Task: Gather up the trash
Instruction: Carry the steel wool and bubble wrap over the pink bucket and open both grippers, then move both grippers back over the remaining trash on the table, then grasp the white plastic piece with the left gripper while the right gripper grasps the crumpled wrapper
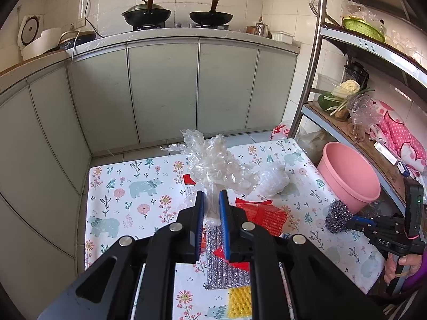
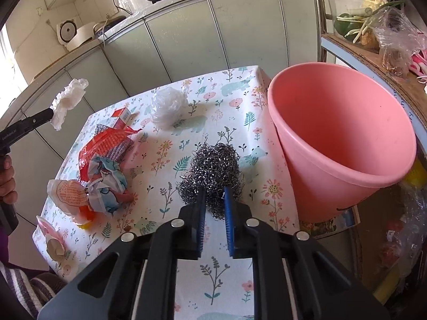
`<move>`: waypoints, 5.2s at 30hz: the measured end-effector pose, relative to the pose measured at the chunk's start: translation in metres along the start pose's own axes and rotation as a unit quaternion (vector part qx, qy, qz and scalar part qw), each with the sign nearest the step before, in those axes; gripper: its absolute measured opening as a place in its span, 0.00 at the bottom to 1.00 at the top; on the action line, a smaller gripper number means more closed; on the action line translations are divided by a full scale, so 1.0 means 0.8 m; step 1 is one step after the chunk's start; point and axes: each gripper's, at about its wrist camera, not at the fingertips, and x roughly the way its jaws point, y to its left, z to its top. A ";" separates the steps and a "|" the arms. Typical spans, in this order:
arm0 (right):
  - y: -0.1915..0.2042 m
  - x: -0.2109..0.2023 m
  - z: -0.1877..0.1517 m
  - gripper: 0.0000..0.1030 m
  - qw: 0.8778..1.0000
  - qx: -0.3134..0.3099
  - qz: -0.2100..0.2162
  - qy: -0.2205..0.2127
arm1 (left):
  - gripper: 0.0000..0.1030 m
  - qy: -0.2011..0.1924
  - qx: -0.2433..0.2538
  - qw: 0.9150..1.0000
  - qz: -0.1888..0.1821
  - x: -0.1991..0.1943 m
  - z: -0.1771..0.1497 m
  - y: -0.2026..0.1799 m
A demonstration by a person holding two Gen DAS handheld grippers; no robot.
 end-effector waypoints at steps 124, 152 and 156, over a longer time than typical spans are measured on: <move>0.055 -0.051 0.011 0.42 0.996 -0.015 -0.006 -0.086 | 0.36 0.017 0.005 0.996 -0.090 -0.050 -0.014 -0.053; 0.118 -0.017 -0.008 0.42 0.995 -0.077 0.056 -0.033 | 0.03 0.092 0.032 0.985 -0.145 -0.008 -0.106 -0.070; 0.133 -0.010 -0.009 0.42 0.993 -0.087 0.076 -0.022 | 0.01 0.062 0.063 0.986 -0.142 -0.026 -0.104 -0.073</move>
